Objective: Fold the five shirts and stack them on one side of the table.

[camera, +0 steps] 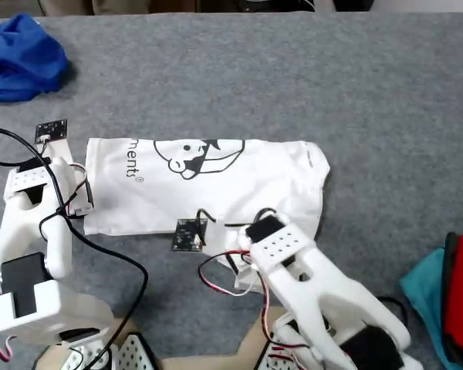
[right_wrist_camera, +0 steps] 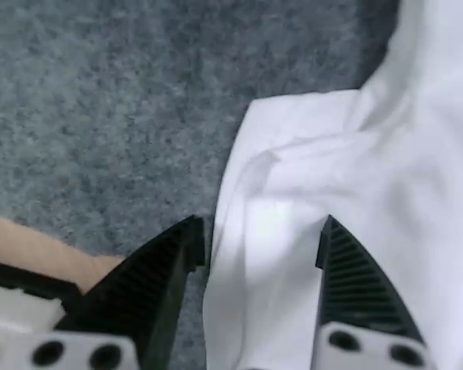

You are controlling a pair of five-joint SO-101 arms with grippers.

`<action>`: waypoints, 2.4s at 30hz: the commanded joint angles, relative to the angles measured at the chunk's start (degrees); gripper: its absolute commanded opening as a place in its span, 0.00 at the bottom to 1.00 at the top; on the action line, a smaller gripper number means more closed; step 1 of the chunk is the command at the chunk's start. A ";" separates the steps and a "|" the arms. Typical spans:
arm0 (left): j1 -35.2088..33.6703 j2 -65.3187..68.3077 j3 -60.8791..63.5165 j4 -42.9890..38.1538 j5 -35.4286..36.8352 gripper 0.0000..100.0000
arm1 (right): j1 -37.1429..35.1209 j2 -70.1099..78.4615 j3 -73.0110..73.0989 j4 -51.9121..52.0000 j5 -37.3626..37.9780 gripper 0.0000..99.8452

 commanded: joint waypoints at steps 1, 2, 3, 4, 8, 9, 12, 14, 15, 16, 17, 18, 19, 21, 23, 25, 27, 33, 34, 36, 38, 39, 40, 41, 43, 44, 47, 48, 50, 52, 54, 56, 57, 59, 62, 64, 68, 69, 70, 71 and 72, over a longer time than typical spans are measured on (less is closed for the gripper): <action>-0.35 -0.22 -2.64 -0.44 -0.18 0.02 | -0.40 6.55 -0.75 -3.52 -0.18 0.25; -0.35 -0.22 -2.64 -0.44 -0.18 0.02 | -0.31 8.66 -2.42 -2.90 -0.09 0.25; -0.35 -0.22 -2.64 -0.44 -0.18 0.02 | -0.31 10.59 -3.30 -2.55 -0.09 0.25; -0.35 -0.22 -2.64 -0.44 -0.18 0.02 | -0.66 12.09 -3.65 -2.29 0.00 0.25; -0.44 -0.22 -2.64 -0.44 -0.18 0.02 | -1.89 16.40 -6.37 -0.70 1.14 0.25; -0.44 -0.22 -2.64 -0.44 -0.18 0.02 | -1.98 16.92 -6.64 -0.70 0.79 0.25; -0.53 -0.22 -2.64 -0.35 -0.26 0.02 | -2.15 18.07 -7.34 -0.53 -0.44 0.22; -0.97 -0.22 -2.64 -0.35 -0.26 0.02 | -2.15 18.42 -8.13 -0.35 -0.53 0.15; -1.49 -0.22 -2.64 -0.44 -0.26 0.02 | -2.15 18.42 -8.22 -0.35 -0.62 0.10; -2.02 -0.31 -2.64 -0.62 -0.26 0.02 | -2.07 18.42 -8.31 -0.35 -1.41 0.05; -2.46 -0.40 -2.64 -0.70 -0.26 0.02 | -1.98 18.42 -8.31 -0.35 -1.85 0.01; -2.81 -0.40 -2.64 -0.70 -0.26 0.02 | -1.98 18.42 -8.31 -0.35 -1.93 0.00; -2.90 -0.48 -2.64 -0.70 -0.26 0.02 | -1.98 18.42 -8.40 -0.35 -2.02 0.02; -2.90 -0.48 -2.64 -0.70 -0.26 0.02 | -1.89 18.42 -8.40 -0.35 -2.02 0.02; -2.90 -0.48 -2.64 -0.70 -0.26 0.02 | -1.89 18.42 -8.40 -0.35 -2.11 0.01; -2.81 -0.48 -2.64 -0.70 -0.26 0.02 | -1.80 18.15 -8.40 -0.35 -2.11 0.00; -2.73 -0.40 -2.64 -0.70 -0.26 0.02 | -1.80 18.07 -8.40 -0.35 -2.11 0.00; -2.55 -0.22 -2.64 -0.79 -0.26 0.02 | 2.59 17.98 -12.00 3.16 -1.85 0.00; -2.55 -0.22 -2.64 -0.79 -0.26 0.02 | 3.82 17.98 -14.02 4.84 -1.85 0.00; -2.55 -0.22 -2.64 -0.79 -0.26 0.02 | 5.93 17.98 -18.15 7.65 -1.49 0.00; -2.55 -0.22 -2.64 -0.79 -0.26 0.02 | 6.55 18.42 -21.85 8.53 0.00 0.00; -2.55 -0.22 -2.64 -0.79 -0.26 0.02 | 6.55 18.51 -23.25 8.53 0.53 0.00; -2.55 -0.22 -2.46 -0.79 -0.26 0.02 | 6.55 18.51 -24.57 8.53 0.97 0.00; -2.55 -0.22 -2.46 -0.79 -0.26 0.02 | 6.64 18.51 -25.63 8.53 1.41 0.00; -2.55 -0.13 -2.46 -0.79 -0.26 0.02 | 6.81 18.51 -26.95 8.97 1.67 0.00; -2.55 -0.13 -2.46 -0.79 -0.26 0.02 | 6.90 18.51 -27.21 8.97 2.02 0.00; -2.55 -0.13 -2.46 -0.79 -0.26 0.02 | 6.90 18.51 -27.74 8.97 3.60 0.00; -2.55 -0.13 -2.46 -0.79 -0.26 0.02 | 6.90 18.51 -28.35 8.97 4.13 0.00; -2.55 -0.13 -2.46 -0.79 -0.26 0.02 | 6.90 18.51 -29.85 9.41 5.10 0.00; -2.55 -0.13 -2.46 -0.79 -0.26 0.02 | 6.90 18.51 -31.69 10.64 6.15 0.00; -2.55 -0.13 -2.46 -0.79 -0.26 0.02 | 6.99 18.51 -33.80 12.22 7.21 0.00; -2.55 -0.13 -2.46 -0.79 -0.26 0.02 | 7.96 18.51 -36.09 13.98 8.26 0.00; -2.55 -0.13 -2.46 -0.79 -0.26 0.02 | 8.57 18.51 -37.14 14.68 8.70 0.00; -2.55 -0.13 -2.46 -0.79 -0.26 0.02 | 9.63 18.51 -39.16 16.09 9.93 0.00; -2.55 -0.13 -2.37 -0.79 -0.26 0.02 | 9.89 18.51 -41.01 17.67 12.04 0.00; -2.55 -0.13 -2.37 -0.79 -0.26 0.02 | 9.89 18.59 -41.54 17.93 13.54 0.00; -2.55 -0.13 -2.29 -0.79 -0.26 0.02 | 9.98 19.65 -41.63 17.93 18.20 0.00; -2.55 -0.13 -2.29 -0.79 -0.26 0.02 | 9.98 20.35 -41.89 17.93 18.81 0.00; -2.55 -0.13 -2.29 -0.79 -0.26 0.02 | 9.98 21.14 -42.33 17.93 19.43 0.00; -2.55 -0.13 -2.29 -0.79 -0.26 0.02 | 9.98 21.93 -42.68 17.58 20.04 0.01; -2.55 -0.13 -2.29 -0.79 -0.26 0.02 | 9.98 22.73 -43.47 17.49 20.66 0.01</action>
